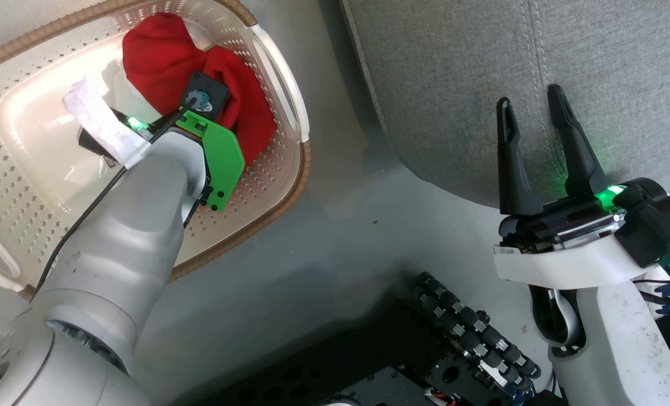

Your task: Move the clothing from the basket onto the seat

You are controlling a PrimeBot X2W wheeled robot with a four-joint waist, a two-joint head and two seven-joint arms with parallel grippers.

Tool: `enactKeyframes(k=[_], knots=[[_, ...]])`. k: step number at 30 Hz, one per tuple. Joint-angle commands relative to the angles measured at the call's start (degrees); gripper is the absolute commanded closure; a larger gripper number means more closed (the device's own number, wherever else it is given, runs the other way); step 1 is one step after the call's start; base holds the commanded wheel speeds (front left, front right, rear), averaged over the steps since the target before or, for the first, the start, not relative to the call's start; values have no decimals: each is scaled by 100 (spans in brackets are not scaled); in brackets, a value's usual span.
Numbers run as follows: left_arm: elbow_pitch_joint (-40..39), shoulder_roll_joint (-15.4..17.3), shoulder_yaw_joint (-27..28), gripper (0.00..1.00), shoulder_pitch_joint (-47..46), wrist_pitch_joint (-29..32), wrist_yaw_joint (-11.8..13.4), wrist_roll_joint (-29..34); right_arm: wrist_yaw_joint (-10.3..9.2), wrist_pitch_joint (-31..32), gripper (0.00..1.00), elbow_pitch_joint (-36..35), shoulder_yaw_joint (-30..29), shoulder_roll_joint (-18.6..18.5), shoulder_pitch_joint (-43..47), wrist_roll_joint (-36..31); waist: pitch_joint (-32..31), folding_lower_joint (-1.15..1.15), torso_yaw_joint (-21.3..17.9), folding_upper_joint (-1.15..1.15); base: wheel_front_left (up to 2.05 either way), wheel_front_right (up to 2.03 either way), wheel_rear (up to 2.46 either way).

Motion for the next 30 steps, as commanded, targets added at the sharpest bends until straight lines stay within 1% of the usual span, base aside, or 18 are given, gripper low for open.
enactKeyframes(k=[1, 2, 10, 14, 19, 23, 30], knots=[[12, 78, -1, 56, -34, 71, -33, -30, -16, 121, 0, 226, 16, 4, 232, 36, -3, 0, -1, 0, 0, 0, 0], [13, 89, 4, 100, -22, 103, -56, -52, -16, 121, 0, 231, 11, 4, 226, 38, -4, 0, -1, 0, 0, 0, 0], [11, 164, -14, 100, 52, 43, -115, -148, -20, 121, 0, 262, -48, -8, 28, -7, -48, 0, 51, 0, 0, 0, 0], [10, 85, 46, 100, 117, -111, -132, -272, -19, 113, 0, 236, -83, -102, -185, -46, -140, 0, 153, 0, 0, 0, 0], [11, 69, 53, 100, 127, -265, -160, -321, -20, 95, 0, 267, -157, -254, -409, -58, -258, 0, 313, 0, 0, 0, 0], [7, -20, 54, 100, 280, -527, -173, -379, -20, 74, 0, 328, -246, -411, -406, -108, -575, 0, 577, 0, 0, 0, 0], [-50, -185, 16, 100, 795, -1006, -217, -601, -14, 70, 0, 480, -342, -665, -208, -174, -1457, 0, 1093, 0, 0, 0, 0]])
